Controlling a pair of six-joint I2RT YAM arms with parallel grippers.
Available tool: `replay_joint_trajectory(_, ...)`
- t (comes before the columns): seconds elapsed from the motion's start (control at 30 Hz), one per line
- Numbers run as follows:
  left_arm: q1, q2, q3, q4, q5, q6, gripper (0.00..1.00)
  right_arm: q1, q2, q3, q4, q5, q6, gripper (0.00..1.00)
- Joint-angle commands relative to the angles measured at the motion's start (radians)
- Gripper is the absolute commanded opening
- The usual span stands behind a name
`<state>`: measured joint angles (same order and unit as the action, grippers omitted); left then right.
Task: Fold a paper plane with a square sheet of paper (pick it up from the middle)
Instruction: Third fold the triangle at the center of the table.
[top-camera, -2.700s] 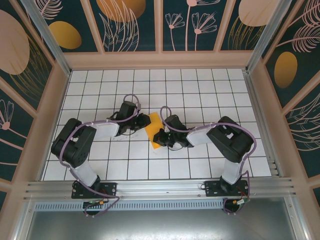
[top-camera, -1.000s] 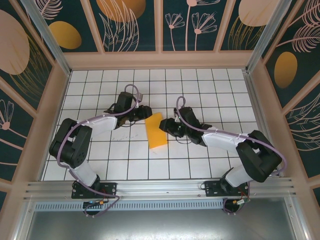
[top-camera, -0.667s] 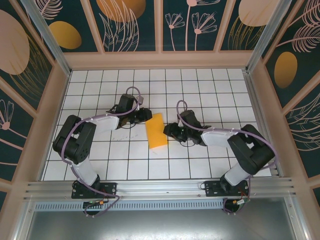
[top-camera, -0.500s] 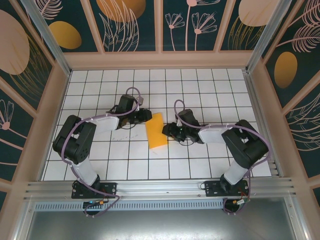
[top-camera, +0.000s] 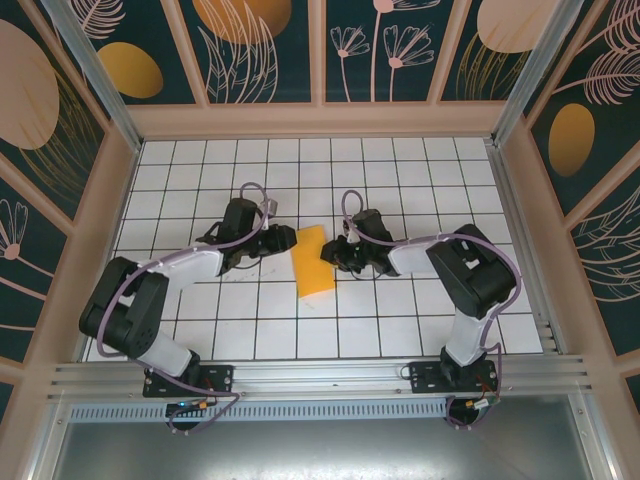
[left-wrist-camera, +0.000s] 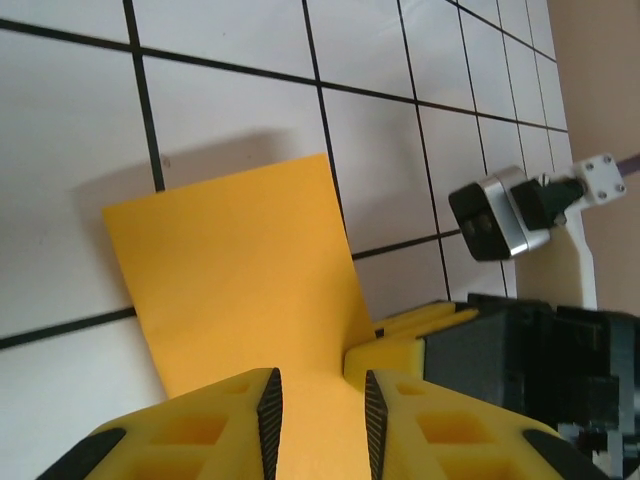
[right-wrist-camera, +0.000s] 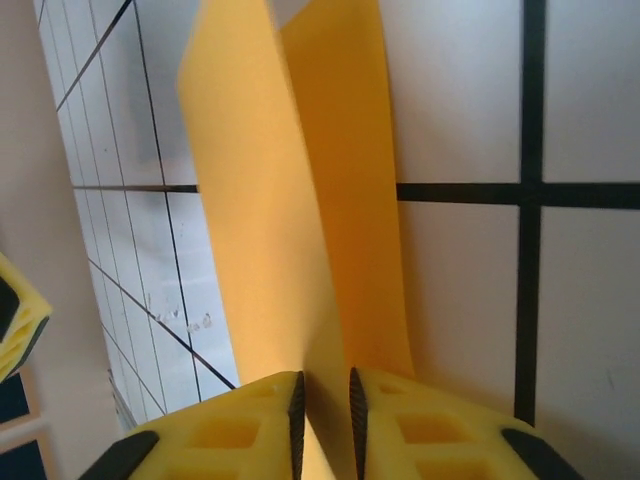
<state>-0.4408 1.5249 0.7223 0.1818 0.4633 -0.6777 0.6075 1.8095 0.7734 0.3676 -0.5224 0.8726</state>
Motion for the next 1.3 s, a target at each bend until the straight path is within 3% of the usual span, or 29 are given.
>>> replay_joint_trajectory(0.0,-0.013,-0.064,-0.056,0.024,0.001,-0.001,0.3,-0.005,-0.013,-0.031,0.089,0.011,0.053,0.1)
replay_joint_trajectory(0.2,-0.051,-0.154,-0.113,0.008,-0.047,0.013,0.31,0.031,-0.082,-0.136,0.221,0.1,0.22,0.03)
replay_joint_trajectory(0.27,-0.08,-0.175,-0.119,-0.012,-0.086,0.03,0.36,0.059,-0.105,-0.145,0.22,0.15,0.253,0.04)
replay_joint_trajectory(0.63,-0.304,-0.281,-0.142,-0.082,-0.304,0.177,0.48,0.087,-0.1,-0.099,0.156,0.176,0.267,0.06)
replay_joint_trajectory(0.87,-0.501,-0.208,-0.081,-0.131,-0.536,0.23,0.53,0.087,-0.089,-0.094,0.153,0.167,0.269,0.06)
replay_joint_trajectory(1.27,-0.658,-0.055,-0.014,-0.186,-0.784,0.312,0.6,0.079,-0.079,-0.094,0.159,0.148,0.269,0.07)
